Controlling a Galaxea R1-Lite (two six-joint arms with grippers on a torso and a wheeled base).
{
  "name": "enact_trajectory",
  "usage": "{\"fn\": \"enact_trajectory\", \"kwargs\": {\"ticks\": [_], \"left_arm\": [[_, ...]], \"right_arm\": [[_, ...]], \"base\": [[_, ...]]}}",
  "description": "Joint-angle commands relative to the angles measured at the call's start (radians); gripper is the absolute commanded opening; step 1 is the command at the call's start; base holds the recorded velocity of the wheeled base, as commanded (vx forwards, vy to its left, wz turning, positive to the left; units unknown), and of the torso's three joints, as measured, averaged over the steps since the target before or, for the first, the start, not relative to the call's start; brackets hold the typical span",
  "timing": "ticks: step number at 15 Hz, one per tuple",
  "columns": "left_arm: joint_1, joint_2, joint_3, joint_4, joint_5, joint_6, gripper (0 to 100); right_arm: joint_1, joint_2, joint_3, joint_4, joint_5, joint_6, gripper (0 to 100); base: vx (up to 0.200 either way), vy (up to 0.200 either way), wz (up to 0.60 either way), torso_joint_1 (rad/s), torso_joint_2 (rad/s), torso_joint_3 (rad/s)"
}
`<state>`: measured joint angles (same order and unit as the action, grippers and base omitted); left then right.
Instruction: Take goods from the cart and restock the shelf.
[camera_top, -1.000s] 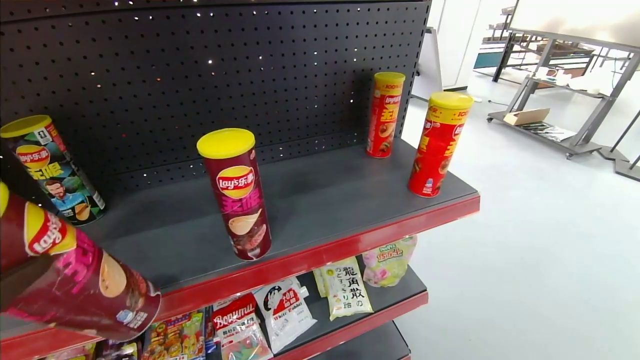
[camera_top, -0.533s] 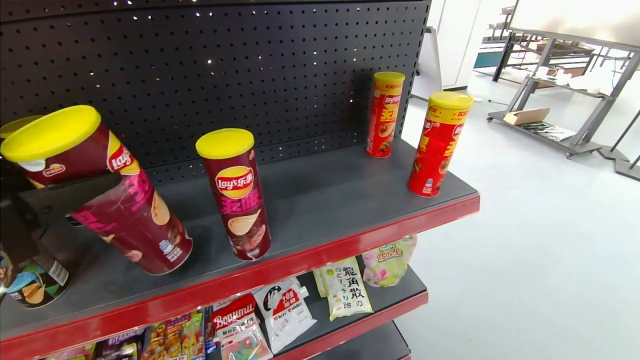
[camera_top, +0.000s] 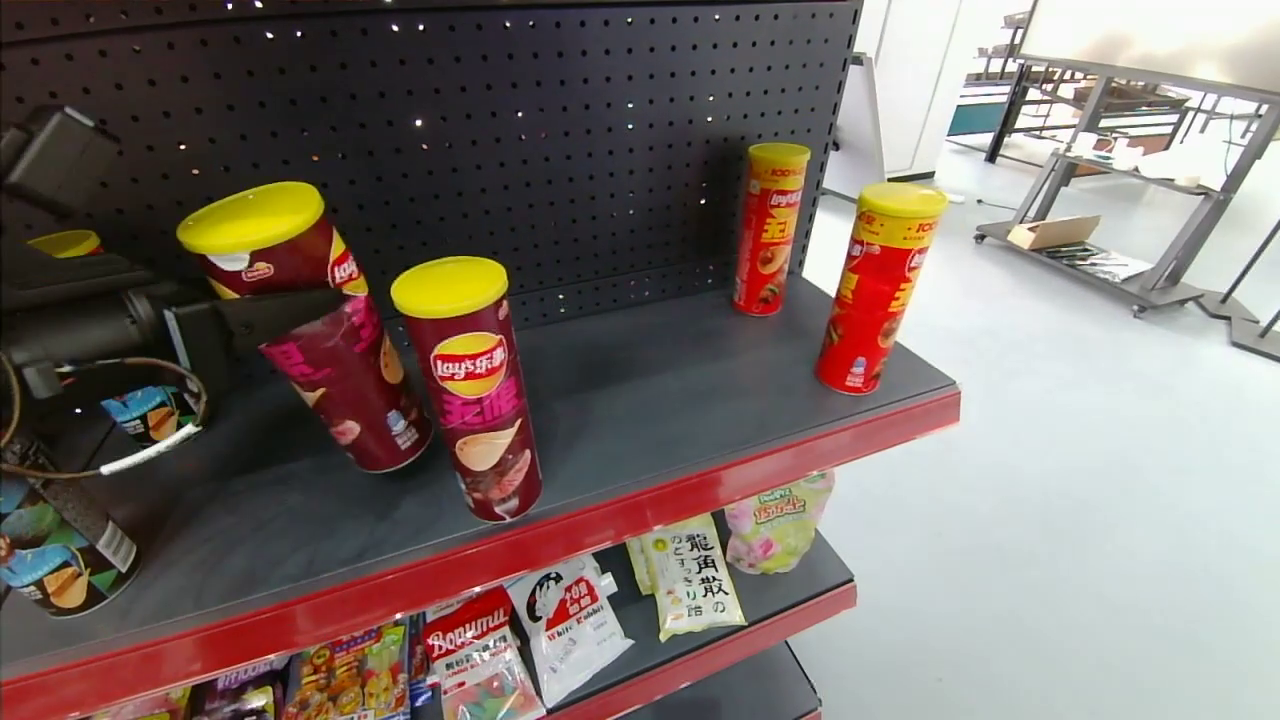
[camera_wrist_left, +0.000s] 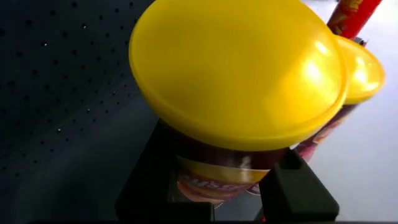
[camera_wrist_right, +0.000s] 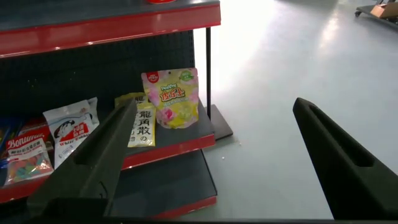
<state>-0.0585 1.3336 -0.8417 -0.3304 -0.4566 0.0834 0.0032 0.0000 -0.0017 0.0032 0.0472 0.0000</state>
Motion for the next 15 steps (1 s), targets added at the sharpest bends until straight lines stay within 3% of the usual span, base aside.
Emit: {"fn": "enact_trajectory", "kwargs": {"ticks": [1, 4, 7, 15], "left_arm": [[-0.018, 0.107, -0.039, -0.018, 0.003, 0.027, 0], [-0.020, 0.225, -0.108, -0.059, 0.001, 0.055, 0], [-0.047, 0.318, -0.215, -0.059, 0.006, 0.050, 0], [-0.073, 0.441, -0.321, -0.059, 0.009, 0.047, 0]], "right_arm": [[0.000, 0.002, 0.000, 0.000, 0.000, 0.000, 100], [0.000, 0.002, 0.000, 0.000, 0.000, 0.000, 100], [0.000, 0.002, 0.000, 0.000, 0.000, 0.000, 100], [0.000, 0.002, 0.000, 0.000, 0.000, 0.000, 100]], "base": [[0.000, 0.000, 0.00, 0.000, 0.00, 0.000], [0.000, 0.000, 0.00, 0.000, 0.00, 0.000], [0.000, 0.000, 0.00, 0.000, 0.00, 0.000], [0.000, 0.000, 0.00, 0.000, 0.00, 0.000]]}}
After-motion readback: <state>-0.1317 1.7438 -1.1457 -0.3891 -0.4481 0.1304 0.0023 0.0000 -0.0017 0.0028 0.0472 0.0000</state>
